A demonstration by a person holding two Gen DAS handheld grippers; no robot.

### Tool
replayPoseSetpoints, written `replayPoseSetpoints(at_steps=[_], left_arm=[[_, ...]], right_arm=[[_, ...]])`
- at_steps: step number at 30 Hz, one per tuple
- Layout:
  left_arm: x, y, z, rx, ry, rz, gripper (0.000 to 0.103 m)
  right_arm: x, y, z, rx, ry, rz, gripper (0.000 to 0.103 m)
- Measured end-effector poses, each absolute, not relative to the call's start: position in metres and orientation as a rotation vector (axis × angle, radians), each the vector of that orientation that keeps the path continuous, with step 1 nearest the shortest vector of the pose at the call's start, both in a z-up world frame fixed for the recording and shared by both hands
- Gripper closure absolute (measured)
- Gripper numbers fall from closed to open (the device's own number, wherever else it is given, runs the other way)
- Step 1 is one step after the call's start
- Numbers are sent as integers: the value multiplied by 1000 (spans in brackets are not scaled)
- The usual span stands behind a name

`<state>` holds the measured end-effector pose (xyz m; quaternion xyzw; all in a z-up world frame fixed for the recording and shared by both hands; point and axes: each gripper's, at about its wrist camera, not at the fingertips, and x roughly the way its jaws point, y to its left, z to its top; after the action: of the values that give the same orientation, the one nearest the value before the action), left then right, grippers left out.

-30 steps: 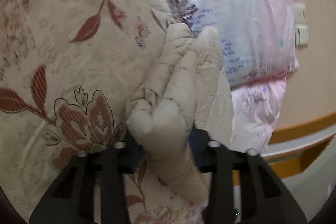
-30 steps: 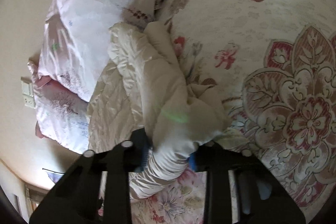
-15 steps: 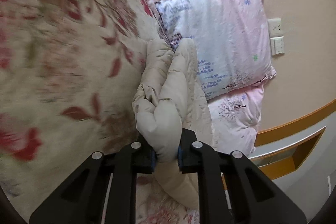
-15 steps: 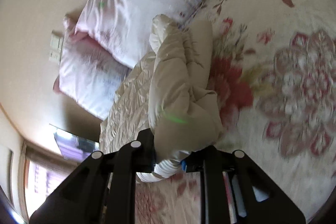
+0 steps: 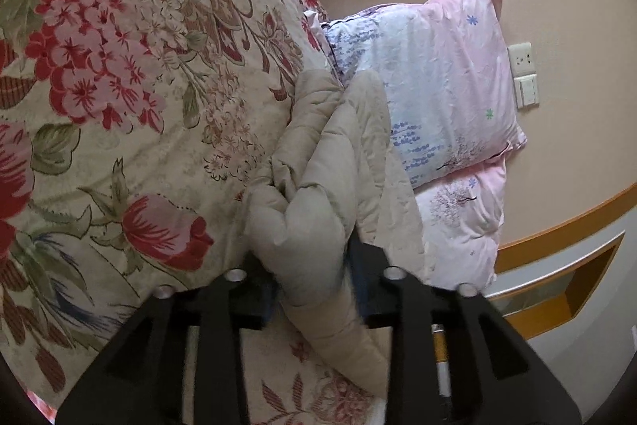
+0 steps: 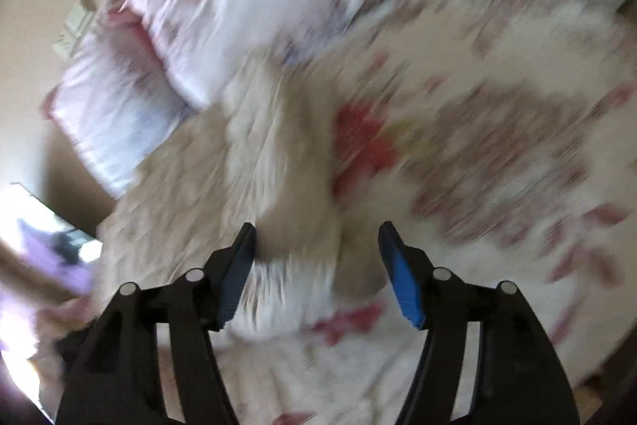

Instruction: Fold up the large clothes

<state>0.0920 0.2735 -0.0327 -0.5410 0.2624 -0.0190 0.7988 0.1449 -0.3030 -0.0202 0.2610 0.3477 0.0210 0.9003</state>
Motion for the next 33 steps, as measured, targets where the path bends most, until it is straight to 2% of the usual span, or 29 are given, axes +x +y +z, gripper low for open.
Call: replayPoseSetpoints(at_steps=[1,5,7,10,17,24,33], left_arm=[[91,273,-33,-1151,554,-44,54],[87,269,-31,-1138,502,-66,43],[85,266,-29,-1127,484,-62,42],[84,263,-28,-1118,474,-48,41],[85,251,-25,-1040,494,18,40],[93,239,-20,-949,527,69,36],[101,243,-23,-980,528,106,36]], right_arm=[[143,-301,-13,504,689,4,39],[151,-257,22,310,596,35,41],[159,-227,29,242,594,120,48],[176,-170,36,119,605,232,52],[197,-74,23,-122,626,304,52],[213,-67,6,-131,663,248,52],[231,-43,-28,-238,740,209,48]])
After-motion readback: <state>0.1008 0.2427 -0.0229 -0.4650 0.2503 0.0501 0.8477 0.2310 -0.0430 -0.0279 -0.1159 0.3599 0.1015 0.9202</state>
